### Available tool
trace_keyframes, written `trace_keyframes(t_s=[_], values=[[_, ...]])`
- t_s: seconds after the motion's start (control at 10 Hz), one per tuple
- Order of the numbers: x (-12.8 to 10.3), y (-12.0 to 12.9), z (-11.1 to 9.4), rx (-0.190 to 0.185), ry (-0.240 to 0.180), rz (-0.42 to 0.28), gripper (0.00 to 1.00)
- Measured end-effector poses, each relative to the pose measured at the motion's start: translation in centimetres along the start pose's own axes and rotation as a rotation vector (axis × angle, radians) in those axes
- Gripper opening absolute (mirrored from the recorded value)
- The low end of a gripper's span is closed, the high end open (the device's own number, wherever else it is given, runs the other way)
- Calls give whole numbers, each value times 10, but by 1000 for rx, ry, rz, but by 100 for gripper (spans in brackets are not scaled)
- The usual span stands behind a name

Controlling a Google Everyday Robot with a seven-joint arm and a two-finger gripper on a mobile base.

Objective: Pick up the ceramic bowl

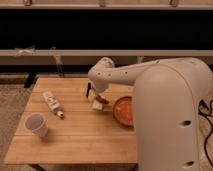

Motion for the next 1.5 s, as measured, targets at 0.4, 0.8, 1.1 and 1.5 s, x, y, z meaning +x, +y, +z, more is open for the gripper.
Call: trace_keyframes(t_s=[0.4, 0.8, 1.1, 1.5], values=[[67, -83, -13, 31, 27, 140, 80], [146, -135, -30, 53, 68, 285, 80], [196, -161, -24, 47, 91, 407, 80], [234, -175, 23, -28, 151, 542, 80]])
